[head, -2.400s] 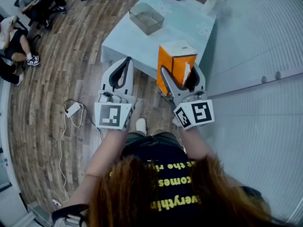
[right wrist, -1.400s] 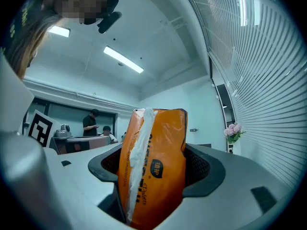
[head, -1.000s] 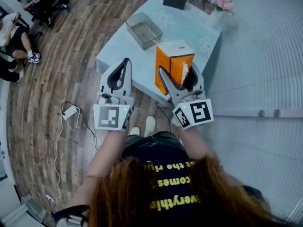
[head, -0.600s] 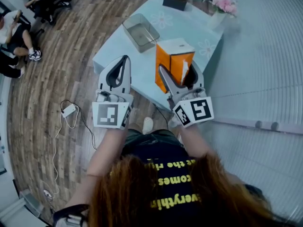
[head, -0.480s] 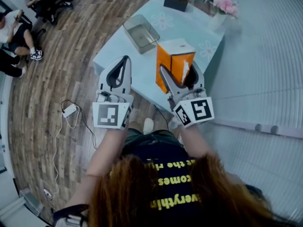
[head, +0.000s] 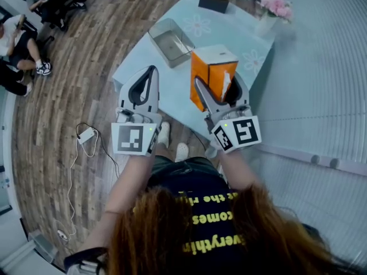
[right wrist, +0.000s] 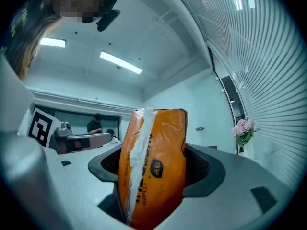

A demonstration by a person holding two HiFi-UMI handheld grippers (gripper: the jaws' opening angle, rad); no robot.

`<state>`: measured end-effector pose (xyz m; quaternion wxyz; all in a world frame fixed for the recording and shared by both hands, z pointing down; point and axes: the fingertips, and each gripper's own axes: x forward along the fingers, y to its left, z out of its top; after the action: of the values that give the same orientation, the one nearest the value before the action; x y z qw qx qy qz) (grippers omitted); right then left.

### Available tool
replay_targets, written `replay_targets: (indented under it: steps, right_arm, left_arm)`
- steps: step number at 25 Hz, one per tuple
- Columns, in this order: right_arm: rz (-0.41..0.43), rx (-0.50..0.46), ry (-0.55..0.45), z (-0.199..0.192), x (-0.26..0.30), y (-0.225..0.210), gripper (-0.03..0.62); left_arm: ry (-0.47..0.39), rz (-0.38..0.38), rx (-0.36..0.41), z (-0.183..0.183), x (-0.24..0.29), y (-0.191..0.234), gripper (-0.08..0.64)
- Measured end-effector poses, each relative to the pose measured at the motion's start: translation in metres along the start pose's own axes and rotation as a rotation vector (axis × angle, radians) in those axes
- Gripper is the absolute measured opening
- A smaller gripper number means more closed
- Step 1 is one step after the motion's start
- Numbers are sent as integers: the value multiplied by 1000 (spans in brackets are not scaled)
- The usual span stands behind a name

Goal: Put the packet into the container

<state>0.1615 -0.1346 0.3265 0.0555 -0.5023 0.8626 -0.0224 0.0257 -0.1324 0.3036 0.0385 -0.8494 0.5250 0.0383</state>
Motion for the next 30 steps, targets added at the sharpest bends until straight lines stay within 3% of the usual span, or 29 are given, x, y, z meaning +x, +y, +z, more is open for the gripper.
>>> replay_targets:
  steps: [10,23,30]
  right_arm:
    - [-53,-29,-12,8,53,-9,356]
    - [-120,-55,-25,13,124,-8,357]
    - [-127,-50,-25,7,154,-6,357]
  left_arm:
    - [-1,-20,-14,3,48,47,2]
    - [-48,-117,-39,1,94,105,2]
    - [-40,-114,-40,-5,108,133,2]
